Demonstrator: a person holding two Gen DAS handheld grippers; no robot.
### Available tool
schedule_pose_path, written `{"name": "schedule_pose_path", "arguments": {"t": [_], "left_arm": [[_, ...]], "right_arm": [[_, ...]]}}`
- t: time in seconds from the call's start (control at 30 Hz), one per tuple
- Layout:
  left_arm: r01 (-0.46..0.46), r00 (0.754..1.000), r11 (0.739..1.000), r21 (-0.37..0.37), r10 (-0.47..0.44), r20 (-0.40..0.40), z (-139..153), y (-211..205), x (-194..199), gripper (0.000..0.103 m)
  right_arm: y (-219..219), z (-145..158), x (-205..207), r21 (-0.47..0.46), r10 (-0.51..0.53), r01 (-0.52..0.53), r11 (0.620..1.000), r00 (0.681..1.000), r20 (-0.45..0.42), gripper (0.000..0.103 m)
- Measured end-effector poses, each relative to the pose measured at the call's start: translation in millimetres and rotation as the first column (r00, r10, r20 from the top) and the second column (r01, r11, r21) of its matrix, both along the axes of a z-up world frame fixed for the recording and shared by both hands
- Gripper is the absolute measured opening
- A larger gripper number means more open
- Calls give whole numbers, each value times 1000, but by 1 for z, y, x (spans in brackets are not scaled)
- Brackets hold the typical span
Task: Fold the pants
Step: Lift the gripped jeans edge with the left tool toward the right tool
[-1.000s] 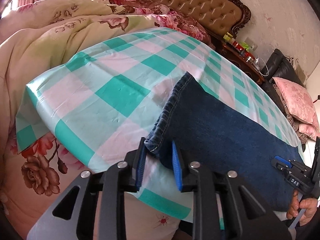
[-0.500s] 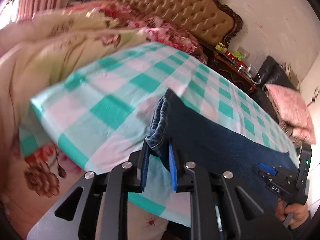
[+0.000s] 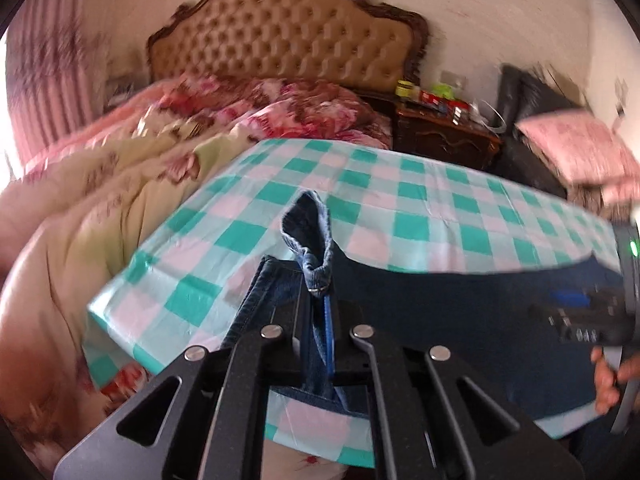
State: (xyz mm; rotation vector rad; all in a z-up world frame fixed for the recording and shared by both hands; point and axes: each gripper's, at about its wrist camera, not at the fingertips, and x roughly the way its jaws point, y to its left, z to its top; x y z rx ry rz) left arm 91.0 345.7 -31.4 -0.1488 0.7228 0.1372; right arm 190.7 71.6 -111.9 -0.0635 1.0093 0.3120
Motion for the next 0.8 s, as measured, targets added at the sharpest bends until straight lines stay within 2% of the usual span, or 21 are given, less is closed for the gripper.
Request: {"name": "schedule_pose_path", "arguments": {"t": [0.03,0.07,0.1,0.13,0.2,0.3,0.43,0.53,0.6,0.63,0.73,0.8], "left_arm": [[-37,999,999,-37,36,-6,-5,13,1,8],[-83,996,992,-93,81,-24,-15,32,3,18],[-102,994,985,-136,97,-45,-24,45,2,46],[-126,991,977,-173,116,-67,-34,59,2,54],[-165,983,964,-209,143,-118,-55,78,-2,52],[-168,977,952,-255,126,-172,-77,89,-2,51],[-202,968,947,-250,154,-197,-92,99,-1,49],[-201,969,932,-303,143,-204,-104,104,-2,48],[-192,969,934,-300,132,-209,-108,103,-2,28],[-184,971,929,-321,122,-204,-107,103,-1,22],[-168,974,930,-325,105,-202,-102,99,5,20],[-171,975,923,-345,108,-194,-97,100,6,18]], "right_arm": [[-3,-1,-1,0,1,-1,1000,1000,-2,73],[-6,-2,-2,-1,1,-2,1000,1000,-4,73],[-7,-3,-2,-5,1,-1,1000,1000,-5,73],[-11,-6,-2,-13,-4,4,1000,1000,-7,73],[-18,-13,-2,-28,-19,18,999,1000,-20,73],[-25,-22,0,-35,-34,33,999,998,-44,73],[-26,-24,-1,-33,-31,29,999,998,-49,73],[-26,-22,-1,-10,-17,16,1000,998,-57,73],[-25,-22,1,24,-11,13,1000,996,-84,73],[-24,-22,2,36,-8,12,999,996,-94,73],[-20,-20,2,63,5,2,998,994,-108,73],[-19,-17,2,110,25,-10,994,991,-134,73]]}}
